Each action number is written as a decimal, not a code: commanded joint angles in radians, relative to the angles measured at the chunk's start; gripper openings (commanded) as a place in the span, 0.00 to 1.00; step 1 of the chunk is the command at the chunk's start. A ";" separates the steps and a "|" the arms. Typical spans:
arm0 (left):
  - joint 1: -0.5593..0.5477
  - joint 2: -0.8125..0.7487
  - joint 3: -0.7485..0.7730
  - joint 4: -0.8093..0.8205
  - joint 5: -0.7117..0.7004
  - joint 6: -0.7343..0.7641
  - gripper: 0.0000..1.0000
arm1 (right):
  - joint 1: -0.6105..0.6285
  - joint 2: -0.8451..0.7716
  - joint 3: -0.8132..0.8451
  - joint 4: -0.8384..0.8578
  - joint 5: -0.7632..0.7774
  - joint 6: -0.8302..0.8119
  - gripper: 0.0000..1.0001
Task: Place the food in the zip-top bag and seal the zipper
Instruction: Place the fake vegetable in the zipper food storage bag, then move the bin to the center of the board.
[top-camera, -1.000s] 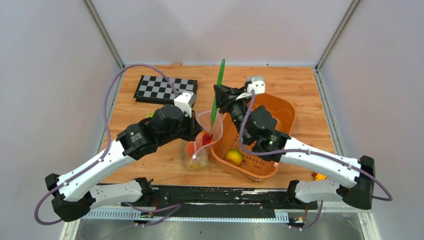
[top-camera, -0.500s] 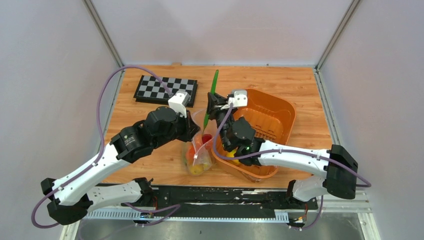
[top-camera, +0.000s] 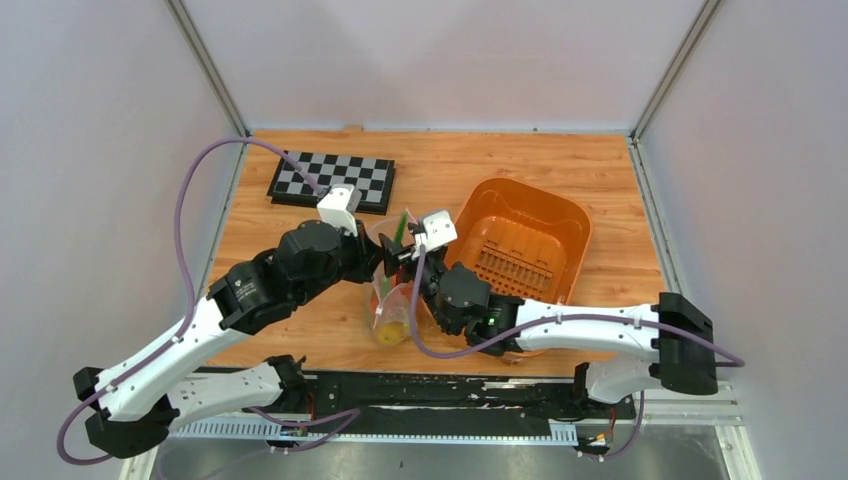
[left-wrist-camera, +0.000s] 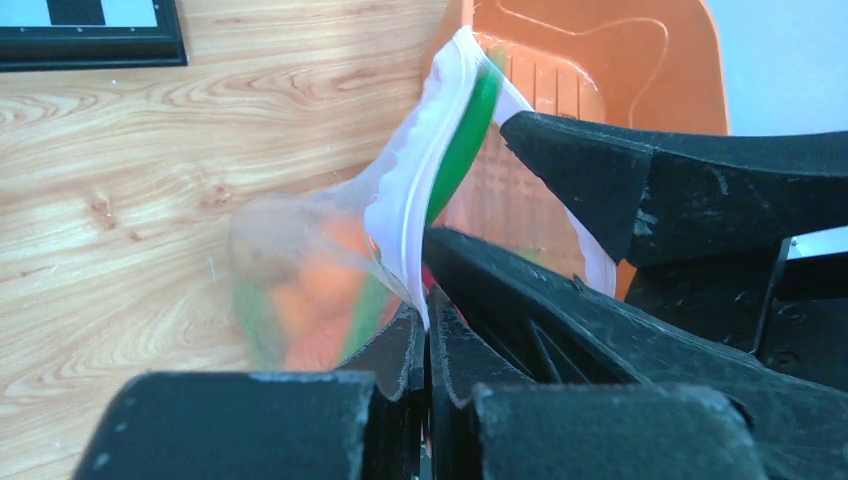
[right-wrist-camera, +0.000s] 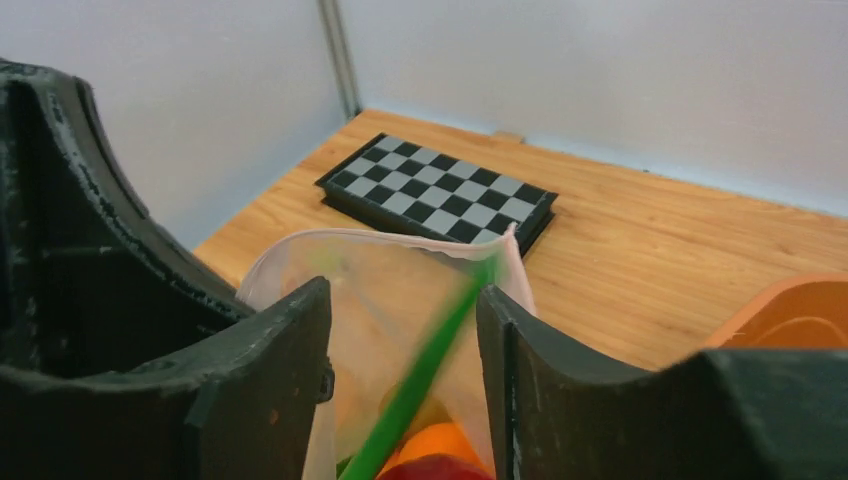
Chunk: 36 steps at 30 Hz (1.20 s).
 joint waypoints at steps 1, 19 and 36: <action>0.004 -0.041 0.005 0.061 -0.065 -0.013 0.03 | -0.001 -0.126 0.045 -0.239 -0.204 0.059 0.61; 0.003 -0.037 -0.009 0.065 -0.030 -0.016 0.03 | -0.140 -0.314 0.231 -0.833 -0.306 0.288 0.59; 0.004 -0.032 -0.013 0.051 -0.072 -0.010 0.03 | -0.322 -0.182 0.261 -1.017 -0.828 0.476 0.57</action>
